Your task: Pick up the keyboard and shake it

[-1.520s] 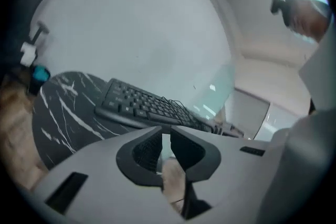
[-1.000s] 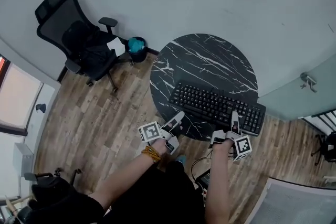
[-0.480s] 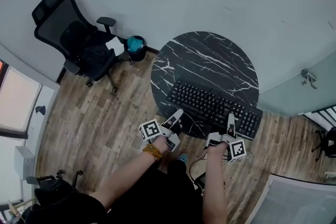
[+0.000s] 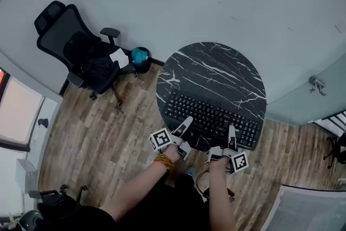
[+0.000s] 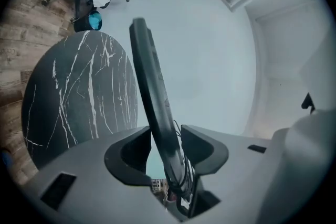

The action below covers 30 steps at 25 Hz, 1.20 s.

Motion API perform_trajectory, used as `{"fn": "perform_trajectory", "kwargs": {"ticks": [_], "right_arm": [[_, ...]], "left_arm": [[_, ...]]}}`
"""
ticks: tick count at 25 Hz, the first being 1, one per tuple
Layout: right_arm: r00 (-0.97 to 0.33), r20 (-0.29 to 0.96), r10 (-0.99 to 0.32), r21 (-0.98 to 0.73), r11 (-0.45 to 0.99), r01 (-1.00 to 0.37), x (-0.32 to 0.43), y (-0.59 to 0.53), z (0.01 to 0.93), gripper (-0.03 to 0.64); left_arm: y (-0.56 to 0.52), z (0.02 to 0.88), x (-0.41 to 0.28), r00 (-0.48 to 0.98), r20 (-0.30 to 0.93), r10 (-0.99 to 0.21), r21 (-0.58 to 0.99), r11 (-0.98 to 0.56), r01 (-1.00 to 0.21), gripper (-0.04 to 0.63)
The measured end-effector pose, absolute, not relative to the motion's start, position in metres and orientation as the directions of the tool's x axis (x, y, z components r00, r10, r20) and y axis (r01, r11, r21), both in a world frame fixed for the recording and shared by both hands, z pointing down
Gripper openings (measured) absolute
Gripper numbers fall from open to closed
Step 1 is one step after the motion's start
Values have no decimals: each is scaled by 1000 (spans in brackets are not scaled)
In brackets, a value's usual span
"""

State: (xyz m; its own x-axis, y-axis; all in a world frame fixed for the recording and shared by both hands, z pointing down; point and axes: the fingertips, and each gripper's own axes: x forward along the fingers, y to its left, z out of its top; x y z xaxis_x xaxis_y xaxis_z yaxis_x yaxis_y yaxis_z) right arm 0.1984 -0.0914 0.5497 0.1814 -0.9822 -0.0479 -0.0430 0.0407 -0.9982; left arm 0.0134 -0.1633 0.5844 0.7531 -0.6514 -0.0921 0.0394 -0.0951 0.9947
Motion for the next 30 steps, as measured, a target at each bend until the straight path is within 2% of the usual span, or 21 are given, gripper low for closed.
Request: {"fn": "perform_trajectory", "kwargs": {"ticks": [4, 5, 7, 12, 14, 30], "right_arm": [[115, -44, -992, -999, 42, -14, 176, -96, 563, 94], [114, -43, -993, -999, 43, -1, 174, -94, 567, 94], [110, -35, -993, -999, 37, 13, 173, -89, 577, 94], [-36, -18, -999, -994, 22, -109, 165, -84, 589, 80], [-77, -12, -997, -993, 21, -118, 164, -82, 595, 78], [-261, 171, -950, -983, -148, -105, 151, -63, 686, 89]], "left_arm": [[-178, 591, 7, 715, -86, -694, 996, -73, 49, 160], [-179, 595, 4, 714, -78, -696, 997, -68, 43, 125], [-176, 599, 3, 726, -85, -682, 996, -66, 54, 120], [-169, 609, -3, 742, -62, -668, 998, -42, 46, 109], [-168, 614, -5, 747, -48, -663, 999, -27, 41, 100], [-152, 687, -19, 814, 124, -567, 992, 58, -111, 97]]}}
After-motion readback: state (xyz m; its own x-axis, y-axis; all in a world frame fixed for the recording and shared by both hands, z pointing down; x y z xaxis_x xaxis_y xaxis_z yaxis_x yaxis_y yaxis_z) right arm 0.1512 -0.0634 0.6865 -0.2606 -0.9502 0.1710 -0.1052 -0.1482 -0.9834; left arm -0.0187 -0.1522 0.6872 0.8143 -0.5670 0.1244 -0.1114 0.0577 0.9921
